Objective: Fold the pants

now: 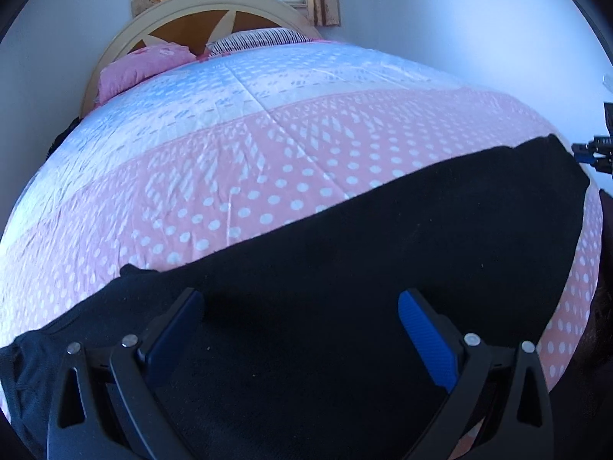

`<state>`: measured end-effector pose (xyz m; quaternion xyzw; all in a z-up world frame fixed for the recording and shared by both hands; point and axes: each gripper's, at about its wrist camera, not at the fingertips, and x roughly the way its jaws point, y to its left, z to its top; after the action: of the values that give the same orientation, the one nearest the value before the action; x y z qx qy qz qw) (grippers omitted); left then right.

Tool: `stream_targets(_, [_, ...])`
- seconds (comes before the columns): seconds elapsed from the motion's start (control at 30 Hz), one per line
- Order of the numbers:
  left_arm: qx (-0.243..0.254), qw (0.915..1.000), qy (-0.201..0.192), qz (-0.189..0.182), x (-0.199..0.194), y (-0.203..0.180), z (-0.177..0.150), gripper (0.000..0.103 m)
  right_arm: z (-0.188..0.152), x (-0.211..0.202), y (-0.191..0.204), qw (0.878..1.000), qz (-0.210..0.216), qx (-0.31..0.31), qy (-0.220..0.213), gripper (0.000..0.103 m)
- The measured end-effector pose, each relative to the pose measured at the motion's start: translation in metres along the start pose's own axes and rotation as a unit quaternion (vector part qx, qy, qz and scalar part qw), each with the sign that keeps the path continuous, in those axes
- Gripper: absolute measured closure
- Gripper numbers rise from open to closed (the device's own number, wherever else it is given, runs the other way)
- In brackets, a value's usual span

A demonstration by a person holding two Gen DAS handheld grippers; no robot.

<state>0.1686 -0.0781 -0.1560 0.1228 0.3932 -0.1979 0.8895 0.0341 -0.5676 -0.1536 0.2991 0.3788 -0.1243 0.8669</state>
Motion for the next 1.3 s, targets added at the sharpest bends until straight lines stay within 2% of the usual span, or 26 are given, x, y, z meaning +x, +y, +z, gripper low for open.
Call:
stream_targets(0.07, [-0.001, 1.0000, -0.003, -0.005, -0.004, -0.001, -0.001, 0.000, -0.003, 0.012, 0.009, 1.000, -0.013, -0.013, 0.017, 0.064])
stream_targets(0.13, [-0.005, 0.9999, -0.009, -0.012, -0.009, -0.001, -0.002, 0.000, -0.009, 0.014, 0.018, 0.998, -0.035, -0.041, 0.011, 0.064])
stream_targets(0.3, [-0.020, 0.9994, -0.015, -0.023, -0.011, -0.001, 0.000, 0.000, -0.013, 0.013, 0.011, 0.999, 0.001, -0.026, 0.036, 0.064])
stream_targets(0.4, [-0.031, 0.9981, -0.022, -0.049, -0.014, -0.005, 0.002, 0.000, -0.015, 0.019, 0.011, 0.999, -0.007, -0.034, 0.040, 0.065])
stream_targets(0.47, [-0.034, 0.9963, -0.019, -0.077, -0.013, -0.010, 0.004, 0.000, -0.014, 0.021, 0.017, 0.998, -0.023, -0.048, 0.039, 0.073])
stream_targets(0.5, [-0.038, 0.9950, -0.017, -0.091, -0.013, -0.011, 0.005, 0.000, -0.014, 0.020, 0.020, 0.998, -0.021, -0.050, 0.037, 0.087])
stream_targets(0.53, [-0.045, 0.9935, -0.016, -0.103, -0.013, -0.012, 0.006, 0.000, -0.015, 0.017, 0.024, 0.998, -0.012, -0.050, 0.032, 0.092])
stream_targets(0.7, [-0.078, 0.9860, -0.023, -0.146, -0.015, -0.013, 0.015, 0.000, -0.022, -0.007, 0.062, 0.994, -0.051, -0.090, -0.024, 0.093])
stream_targets(0.77, [-0.089, 0.9822, -0.022, -0.164, -0.015, -0.016, 0.021, 0.000, -0.028, -0.017, 0.088, 0.989, -0.069, -0.125, -0.043, 0.093])
stream_targets(0.87, [-0.087, 0.9781, -0.023, -0.188, -0.014, -0.028, 0.031, 0.000, -0.047, -0.024, 0.148, 0.968, -0.106, -0.216, -0.068, 0.093])
stream_targets(0.93, [-0.090, 0.9726, -0.022, -0.213, -0.013, -0.038, 0.037, 0.001, -0.062, -0.019, 0.176, 0.957, -0.116, -0.256, -0.072, 0.093])
stream_targets(1.0, [-0.099, 0.9651, -0.020, -0.242, -0.009, -0.047, 0.041, 0.001, -0.082, -0.004, 0.201, 0.944, -0.127, -0.299, -0.060, 0.092])
stream_targets(1.07, [-0.107, 0.9612, -0.014, -0.254, -0.003, -0.054, 0.043, 0.001, -0.102, 0.021, 0.219, 0.931, -0.130, -0.340, -0.026, 0.089])
stream_targets(1.1, [-0.110, 0.9594, -0.010, -0.259, -0.001, -0.057, 0.044, 0.001, -0.115, 0.039, 0.224, 0.924, -0.127, -0.360, 0.014, 0.086])
stream_targets(1.13, [-0.113, 0.9577, -0.005, -0.264, 0.003, -0.061, 0.044, 0.001, -0.120, 0.045, 0.226, 0.921, -0.125, -0.367, 0.027, 0.078])
stream_targets(1.17, [-0.114, 0.9569, 0.000, -0.267, 0.005, -0.063, 0.043, 0.001, -0.124, 0.042, 0.229, 0.918, -0.127, -0.376, 0.011, 0.077])
stream_targets(1.2, [-0.114, 0.9556, 0.004, -0.271, 0.006, -0.066, 0.043, 0.001, -0.122, 0.035, 0.227, 0.921, -0.106, -0.374, 0.008, 0.076])
stream_targets(1.27, [-0.114, 0.9523, 0.008, -0.283, 0.008, -0.071, 0.042, 0.001, -0.106, 0.017, 0.213, 0.947, -0.009, -0.321, 0.023, 0.075])
stream_targets(1.3, [-0.112, 0.9517, 0.010, -0.286, 0.010, -0.075, 0.043, 0.002, -0.094, 0.006, 0.202, 0.958, 0.033, -0.285, 0.015, 0.074])
